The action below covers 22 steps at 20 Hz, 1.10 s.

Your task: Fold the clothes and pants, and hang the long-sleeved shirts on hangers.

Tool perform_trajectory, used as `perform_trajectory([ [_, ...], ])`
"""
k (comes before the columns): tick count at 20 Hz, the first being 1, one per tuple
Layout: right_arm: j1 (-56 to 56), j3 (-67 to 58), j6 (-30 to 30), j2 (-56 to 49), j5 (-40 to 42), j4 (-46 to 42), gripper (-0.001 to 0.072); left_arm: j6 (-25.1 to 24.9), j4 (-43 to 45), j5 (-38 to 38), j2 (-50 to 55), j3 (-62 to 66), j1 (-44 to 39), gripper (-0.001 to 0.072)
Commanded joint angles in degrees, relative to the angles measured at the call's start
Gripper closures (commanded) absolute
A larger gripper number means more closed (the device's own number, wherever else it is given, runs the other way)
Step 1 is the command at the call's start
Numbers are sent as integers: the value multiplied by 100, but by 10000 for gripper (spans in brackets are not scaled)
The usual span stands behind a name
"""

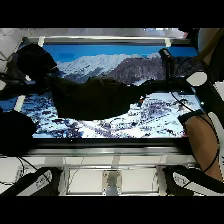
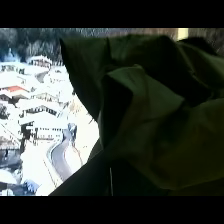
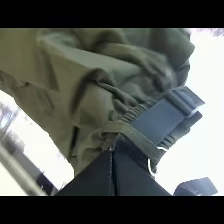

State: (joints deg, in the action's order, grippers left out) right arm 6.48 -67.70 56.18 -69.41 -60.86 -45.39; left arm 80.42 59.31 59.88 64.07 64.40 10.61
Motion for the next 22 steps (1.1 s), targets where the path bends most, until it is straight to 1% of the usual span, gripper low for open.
perform_trajectory([
  [1, 260, -144, 487, -376, -367, -435, 692, -35, 479, 164, 616, 70, -299, 696],
  [5, 245, -144, 494, -1182, 361, -437, 691, -35, 492, 61, 1648, 74, -339, 695],
  [6, 247, -144, 595, -1416, 721, -435, 651, -35, 494, -79, 1827, 85, -334, 695],
  [7, 247, -144, 686, -1569, 1152, -426, 469, -35, 490, -293, 1917, 103, -330, 694],
  [8, 238, -144, 907, -1648, 1694, -417, 311, -35, 455, -527, 1934, 140, -330, 678],
  [9, 197, -170, 1082, -1639, 2197, -367, 312, -37, 463, -702, 1910, 249, -328, 471],
  [10, 103, -302, 1095, -1598, 2293, -367, 312, -35, 472, -750, 1864, 470, -282, 183],
  [11, -63, -507, 1095, -1515, 2026, -479, 313, -35, 470, -651, 1777, 730, -179, 96],
  [12, -282, -671, 1095, -1408, 1521, -625, 336, -35, 472, -516, 1633, 918, -50, 97],
  [14, -815, -599, 1093, -1012, 369, -872, 343, -39, 570, -177, 1128, 927, 299, 97],
  [15, -1043, -348, 1084, -761, -13, -949, 344, -39, 726, 85, 846, 778, 485, 97],
  [16, -1224, 101, 1084, -437, -146, -986, 344, -37, 927, 289, 481, 415, 686, 97],
  [18, -1423, 1502, 1084, 385, 111, -826, 343, -31, 866, 490, -334, -758, 1119, 97],
  [20, -1434, 2682, 1082, 1032, 605, -286, 343, -15, 280, 470, -1029, -1902, 1519, 108],
  [22, -1429, 3104, 1064, 1311, 798, 225, 343, 164, -363, 605, -1303, -2583, 1797, 110],
])
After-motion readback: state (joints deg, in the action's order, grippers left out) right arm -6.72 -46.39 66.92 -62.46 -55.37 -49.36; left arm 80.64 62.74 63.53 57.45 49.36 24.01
